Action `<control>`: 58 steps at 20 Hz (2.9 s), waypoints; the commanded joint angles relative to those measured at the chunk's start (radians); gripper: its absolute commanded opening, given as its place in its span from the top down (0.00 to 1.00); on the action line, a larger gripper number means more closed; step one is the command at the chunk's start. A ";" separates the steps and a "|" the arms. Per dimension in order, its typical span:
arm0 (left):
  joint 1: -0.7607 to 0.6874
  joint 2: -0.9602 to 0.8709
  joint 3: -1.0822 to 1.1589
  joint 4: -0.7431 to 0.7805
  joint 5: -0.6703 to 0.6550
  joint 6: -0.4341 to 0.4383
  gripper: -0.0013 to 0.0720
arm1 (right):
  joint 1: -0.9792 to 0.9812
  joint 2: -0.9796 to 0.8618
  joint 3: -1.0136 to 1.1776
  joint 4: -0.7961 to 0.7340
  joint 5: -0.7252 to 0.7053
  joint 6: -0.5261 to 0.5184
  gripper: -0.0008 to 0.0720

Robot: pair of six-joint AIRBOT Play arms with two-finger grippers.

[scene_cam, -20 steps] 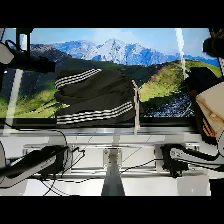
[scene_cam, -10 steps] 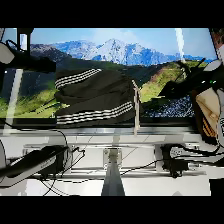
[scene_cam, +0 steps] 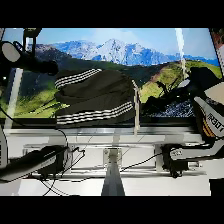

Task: Fold the clothes and pants, and hang the long-sleeved shirts on hangers.

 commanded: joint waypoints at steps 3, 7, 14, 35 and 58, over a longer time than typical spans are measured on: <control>0.171 -0.019 0.000 0.007 -0.154 0.055 0.51 | 0.059 -0.021 -0.013 0.134 -0.119 -0.139 0.41; 0.413 -0.019 -0.051 -0.138 -0.303 0.089 0.51 | 0.061 -0.021 -0.013 0.227 -0.108 -0.322 0.83; 0.740 -0.019 -0.438 -0.311 -0.386 0.225 0.50 | 0.061 -0.020 -0.013 0.227 -0.101 -0.346 0.96; 0.736 -0.021 -0.798 -0.336 -0.095 0.470 0.57 | 0.061 -0.020 -0.013 0.277 -0.103 -0.347 0.96; 0.592 0.206 0.050 -1.417 -0.072 0.614 0.97 | 0.061 0.571 0.589 0.281 -0.269 -0.360 0.96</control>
